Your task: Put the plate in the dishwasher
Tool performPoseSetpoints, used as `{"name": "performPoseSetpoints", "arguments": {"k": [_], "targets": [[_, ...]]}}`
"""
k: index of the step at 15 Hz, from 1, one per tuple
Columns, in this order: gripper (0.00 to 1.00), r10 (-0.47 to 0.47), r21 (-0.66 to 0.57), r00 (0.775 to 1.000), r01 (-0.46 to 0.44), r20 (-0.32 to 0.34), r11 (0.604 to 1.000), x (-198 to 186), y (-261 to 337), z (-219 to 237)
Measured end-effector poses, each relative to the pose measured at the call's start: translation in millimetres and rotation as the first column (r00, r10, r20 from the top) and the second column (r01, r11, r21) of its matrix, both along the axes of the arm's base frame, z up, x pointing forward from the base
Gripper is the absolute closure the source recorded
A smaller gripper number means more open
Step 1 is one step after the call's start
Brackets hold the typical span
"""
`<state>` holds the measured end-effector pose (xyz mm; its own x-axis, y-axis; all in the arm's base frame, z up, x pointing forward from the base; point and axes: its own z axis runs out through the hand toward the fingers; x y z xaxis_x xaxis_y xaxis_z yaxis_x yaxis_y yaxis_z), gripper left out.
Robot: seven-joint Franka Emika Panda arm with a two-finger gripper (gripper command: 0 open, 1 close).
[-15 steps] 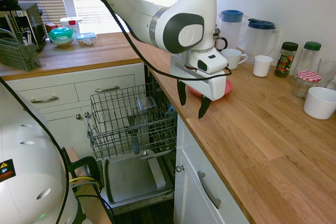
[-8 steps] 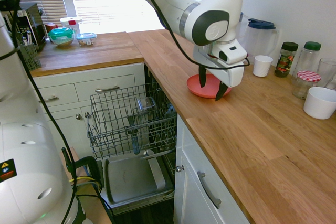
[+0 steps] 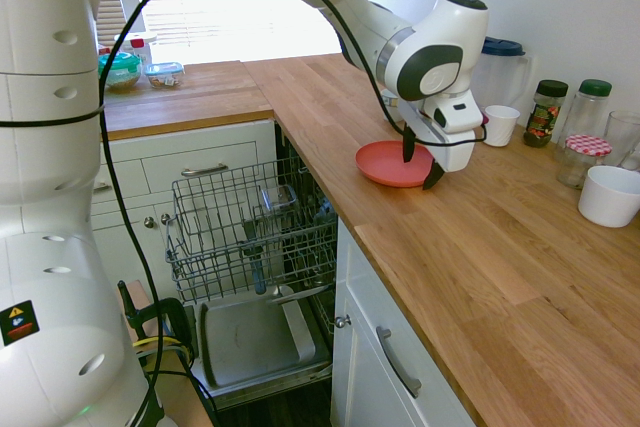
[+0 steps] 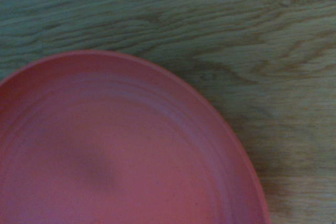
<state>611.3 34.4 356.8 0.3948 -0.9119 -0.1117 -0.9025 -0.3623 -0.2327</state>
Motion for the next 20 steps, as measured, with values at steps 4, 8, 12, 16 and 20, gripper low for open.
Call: {"name": "performPoseSetpoints", "arguments": {"k": [4,8,12,16,20], "targets": [[1.0,-0.013,0.02,1.0,0.013,0.001,1.0,8,-4,-12],[1.0,-0.006,0.041,1.0,0.006,0.011,0.999,10,-13,-19],[1.0,0.01,0.055,1.0,-0.011,0.019,0.998,11,-20,-21],[1.0,0.026,0.072,0.999,-0.028,0.033,0.997,16,-28,-22],[1.0,0.043,0.081,0.998,-0.046,0.038,0.996,23,-41,-23]]}}
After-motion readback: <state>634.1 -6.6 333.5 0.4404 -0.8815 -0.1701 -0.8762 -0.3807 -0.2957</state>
